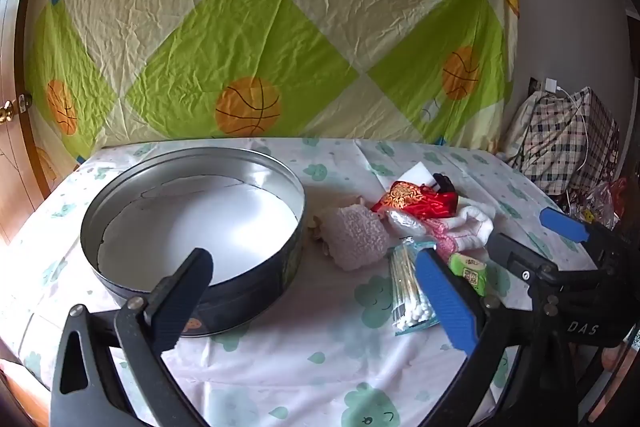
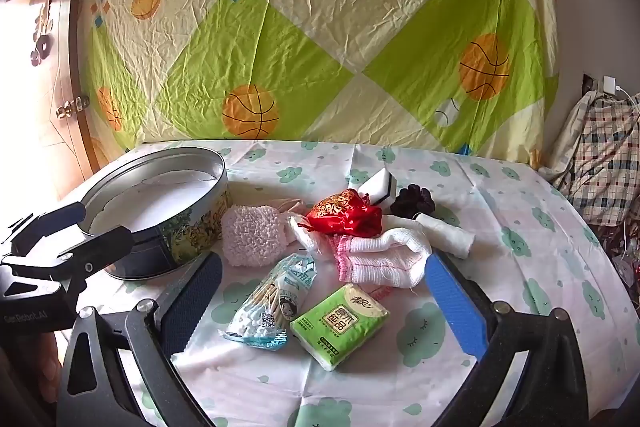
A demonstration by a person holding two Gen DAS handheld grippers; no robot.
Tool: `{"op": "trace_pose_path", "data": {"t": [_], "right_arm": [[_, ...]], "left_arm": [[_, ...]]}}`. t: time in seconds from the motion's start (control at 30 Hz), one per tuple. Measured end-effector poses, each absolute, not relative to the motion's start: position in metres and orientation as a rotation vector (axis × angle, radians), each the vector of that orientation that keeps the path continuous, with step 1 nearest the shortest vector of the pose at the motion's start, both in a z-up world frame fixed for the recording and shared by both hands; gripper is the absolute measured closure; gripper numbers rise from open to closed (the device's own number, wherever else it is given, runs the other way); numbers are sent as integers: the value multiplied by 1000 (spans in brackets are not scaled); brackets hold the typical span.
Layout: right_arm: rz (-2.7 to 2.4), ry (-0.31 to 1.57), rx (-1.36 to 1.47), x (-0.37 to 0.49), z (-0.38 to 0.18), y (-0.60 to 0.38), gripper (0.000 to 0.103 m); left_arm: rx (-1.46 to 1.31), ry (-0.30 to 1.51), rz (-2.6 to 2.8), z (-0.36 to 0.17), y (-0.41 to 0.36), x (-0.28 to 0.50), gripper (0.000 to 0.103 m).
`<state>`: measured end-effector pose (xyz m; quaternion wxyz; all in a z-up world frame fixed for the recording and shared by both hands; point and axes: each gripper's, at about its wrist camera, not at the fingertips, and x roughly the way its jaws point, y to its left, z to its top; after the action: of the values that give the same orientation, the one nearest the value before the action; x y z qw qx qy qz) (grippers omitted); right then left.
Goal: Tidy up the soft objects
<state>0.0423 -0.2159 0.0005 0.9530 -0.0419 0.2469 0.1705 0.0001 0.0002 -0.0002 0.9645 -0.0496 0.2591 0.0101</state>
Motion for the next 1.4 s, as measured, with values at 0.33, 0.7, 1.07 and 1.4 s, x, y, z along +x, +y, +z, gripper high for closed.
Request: {"op": "trace_pose_path", "data": {"t": [0.33,0.7,1.07,1.4], "right_arm": [[347,507,-85,44,-1,-217,1],[350,510,-79,39,-2,-216,1],[348,510,-66,37,-10,-218,1],[348,518,-55,38,-14,-221,1]], "left_arm": [[-78,514,24,-2,-8,-3,0],[-80,521,20,-4,-4,-1,0],[-80,524,25,-4,-2,-1,0],[-72,532,24,-8,-2,1,0]]}}
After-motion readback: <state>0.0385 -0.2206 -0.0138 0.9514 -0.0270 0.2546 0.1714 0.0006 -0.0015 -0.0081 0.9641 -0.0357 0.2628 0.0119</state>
